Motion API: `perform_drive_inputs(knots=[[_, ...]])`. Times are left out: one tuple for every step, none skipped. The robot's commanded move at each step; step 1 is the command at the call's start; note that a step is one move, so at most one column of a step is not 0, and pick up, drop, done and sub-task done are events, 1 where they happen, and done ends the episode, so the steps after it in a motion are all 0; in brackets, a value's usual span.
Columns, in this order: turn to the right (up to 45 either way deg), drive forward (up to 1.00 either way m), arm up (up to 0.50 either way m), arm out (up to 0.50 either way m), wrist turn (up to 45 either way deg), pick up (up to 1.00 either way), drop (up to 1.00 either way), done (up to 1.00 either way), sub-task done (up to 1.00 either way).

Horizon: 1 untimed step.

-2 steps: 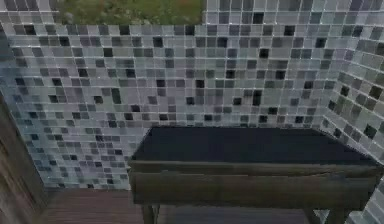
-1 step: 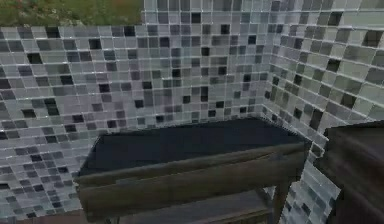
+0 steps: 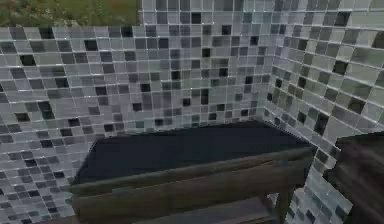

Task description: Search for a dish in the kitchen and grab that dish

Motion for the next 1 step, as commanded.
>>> perform_drive_inputs(knots=[[-45.0,0.00,0.00,0.00,0.0,0.00,0.00,0.00,0.00]])
